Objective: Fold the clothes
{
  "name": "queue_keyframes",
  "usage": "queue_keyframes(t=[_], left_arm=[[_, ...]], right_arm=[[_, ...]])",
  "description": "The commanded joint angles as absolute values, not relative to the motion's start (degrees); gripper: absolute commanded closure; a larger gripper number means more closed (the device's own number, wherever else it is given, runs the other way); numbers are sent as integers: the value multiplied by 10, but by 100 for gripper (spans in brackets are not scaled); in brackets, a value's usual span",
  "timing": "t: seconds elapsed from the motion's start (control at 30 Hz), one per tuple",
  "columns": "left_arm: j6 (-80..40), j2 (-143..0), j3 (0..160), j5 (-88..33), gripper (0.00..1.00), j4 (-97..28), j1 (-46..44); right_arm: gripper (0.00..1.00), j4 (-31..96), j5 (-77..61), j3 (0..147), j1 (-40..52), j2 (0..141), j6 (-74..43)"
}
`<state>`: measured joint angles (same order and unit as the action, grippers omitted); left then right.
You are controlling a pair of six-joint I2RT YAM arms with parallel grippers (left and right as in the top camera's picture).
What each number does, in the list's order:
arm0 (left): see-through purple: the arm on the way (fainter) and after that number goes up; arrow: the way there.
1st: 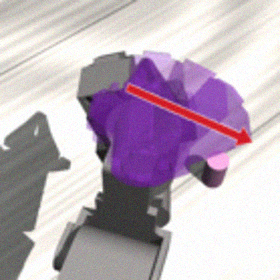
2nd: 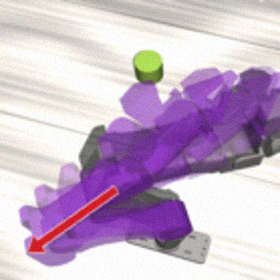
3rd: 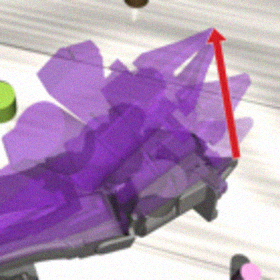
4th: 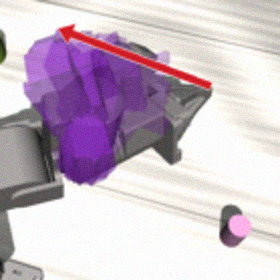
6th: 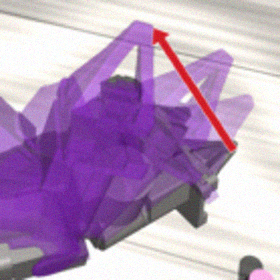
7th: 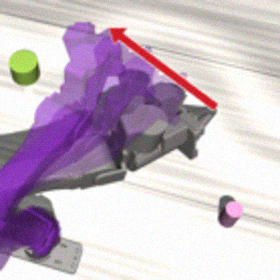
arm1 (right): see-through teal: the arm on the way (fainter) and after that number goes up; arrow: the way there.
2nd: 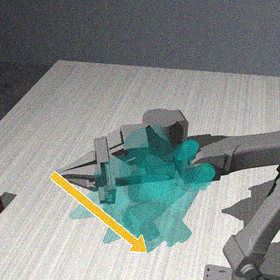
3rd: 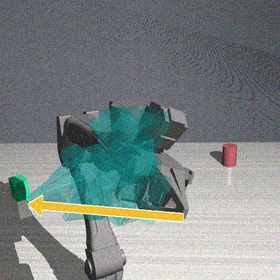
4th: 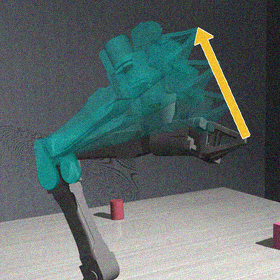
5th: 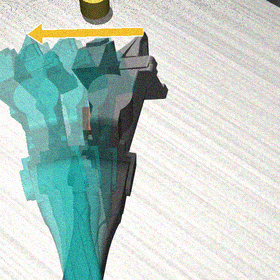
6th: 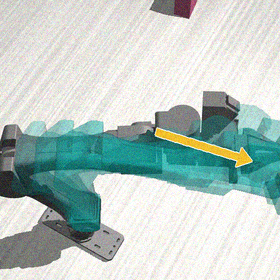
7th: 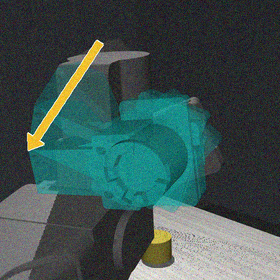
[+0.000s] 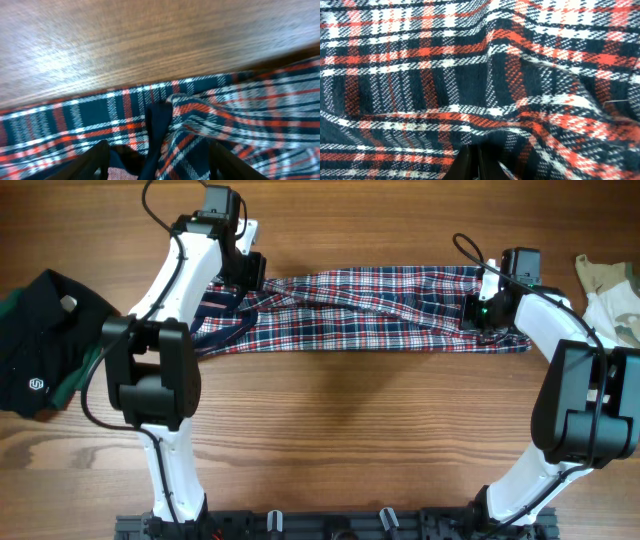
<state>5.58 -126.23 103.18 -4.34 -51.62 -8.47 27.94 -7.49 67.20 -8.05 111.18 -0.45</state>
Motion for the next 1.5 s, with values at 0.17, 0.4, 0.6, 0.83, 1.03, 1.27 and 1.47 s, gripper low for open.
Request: queue_keyframes(t=[0.17,0.4,0.6,0.83,1.03,1.27,1.47], left_arm=[[71,-1305,1031,-40,90,-524,-80],[66,-1256,1032,-70,96,-598,-80],[66,-1256,1031,-122,96,-662,-81],[51,-1256,1031,-126,78,-678,-80],[51,-1256,1031,-127,80,-681,-82],[51,-1256,1031,-163,80,-727,-100],[34,-1256,1031,-163,66,-748,-139]], right_arm=[[95,281,-55,651,-79,1131,-16],[95,281,-55,651,-79,1131,-16],[95,281,-55,651,-79,1131,-15],[95,281,-55,651,-79,1131,-16],[95,281,-55,651,-79,1131,-16],[94,281,-55,651,-79,1131,-17],[94,281,-55,651,-79,1131,-17]])
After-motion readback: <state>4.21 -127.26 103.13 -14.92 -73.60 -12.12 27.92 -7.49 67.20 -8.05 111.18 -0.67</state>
